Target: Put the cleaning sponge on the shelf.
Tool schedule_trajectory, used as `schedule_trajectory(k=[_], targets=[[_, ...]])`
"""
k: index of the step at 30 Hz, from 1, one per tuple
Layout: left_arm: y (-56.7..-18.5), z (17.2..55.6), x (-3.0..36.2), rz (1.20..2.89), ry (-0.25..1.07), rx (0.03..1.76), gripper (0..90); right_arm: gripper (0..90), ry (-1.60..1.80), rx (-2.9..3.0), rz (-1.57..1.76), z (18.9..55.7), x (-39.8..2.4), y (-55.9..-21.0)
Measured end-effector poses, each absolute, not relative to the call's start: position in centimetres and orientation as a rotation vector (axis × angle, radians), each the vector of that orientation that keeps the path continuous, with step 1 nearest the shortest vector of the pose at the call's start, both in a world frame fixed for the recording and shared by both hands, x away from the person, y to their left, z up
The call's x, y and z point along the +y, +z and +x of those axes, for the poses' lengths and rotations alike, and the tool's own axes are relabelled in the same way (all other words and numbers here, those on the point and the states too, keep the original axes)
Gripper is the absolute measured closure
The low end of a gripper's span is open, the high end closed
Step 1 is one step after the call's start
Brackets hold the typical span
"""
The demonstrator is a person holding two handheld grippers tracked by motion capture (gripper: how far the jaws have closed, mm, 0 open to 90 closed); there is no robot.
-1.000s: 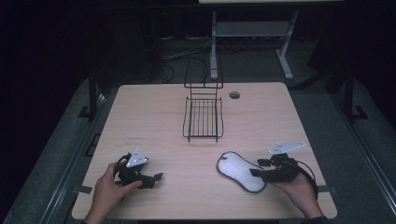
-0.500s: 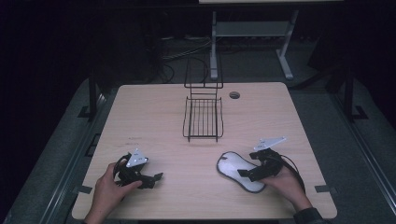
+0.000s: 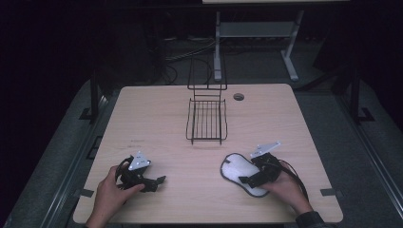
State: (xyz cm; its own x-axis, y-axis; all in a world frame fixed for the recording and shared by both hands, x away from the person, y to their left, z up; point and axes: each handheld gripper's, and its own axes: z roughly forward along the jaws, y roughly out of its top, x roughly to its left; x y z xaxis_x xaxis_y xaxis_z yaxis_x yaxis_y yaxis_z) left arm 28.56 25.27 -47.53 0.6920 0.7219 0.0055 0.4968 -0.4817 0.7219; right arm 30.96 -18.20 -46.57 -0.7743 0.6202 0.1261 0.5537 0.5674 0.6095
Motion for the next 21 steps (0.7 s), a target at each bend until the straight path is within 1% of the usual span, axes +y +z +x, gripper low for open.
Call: schedule_trajectory(k=[8, 11, 19, 21], targets=[[-47.53, 28.56, 25.27, 2.182, 0.403, 0.928, 12.7, 16.2, 0.983, 2.713, 0.998, 30.73, -18.04, -46.48], [-47.53, 28.56, 25.27, 2.182, 0.403, 0.928, 12.7, 22.7, 0.993, 2.722, 0.981, 30.65, -18.08, -46.37], [-47.53, 28.56, 25.27, 2.182, 0.403, 0.928, 12.7, 26.5, 1.003, 2.732, 0.973, 30.72, -18.24, -46.27], [-47.53, 28.56, 25.27, 2.182, 0.403, 0.928, 12.7, 30.9, 1.033, 2.722, 0.977, 30.72, -18.52, -46.06]])
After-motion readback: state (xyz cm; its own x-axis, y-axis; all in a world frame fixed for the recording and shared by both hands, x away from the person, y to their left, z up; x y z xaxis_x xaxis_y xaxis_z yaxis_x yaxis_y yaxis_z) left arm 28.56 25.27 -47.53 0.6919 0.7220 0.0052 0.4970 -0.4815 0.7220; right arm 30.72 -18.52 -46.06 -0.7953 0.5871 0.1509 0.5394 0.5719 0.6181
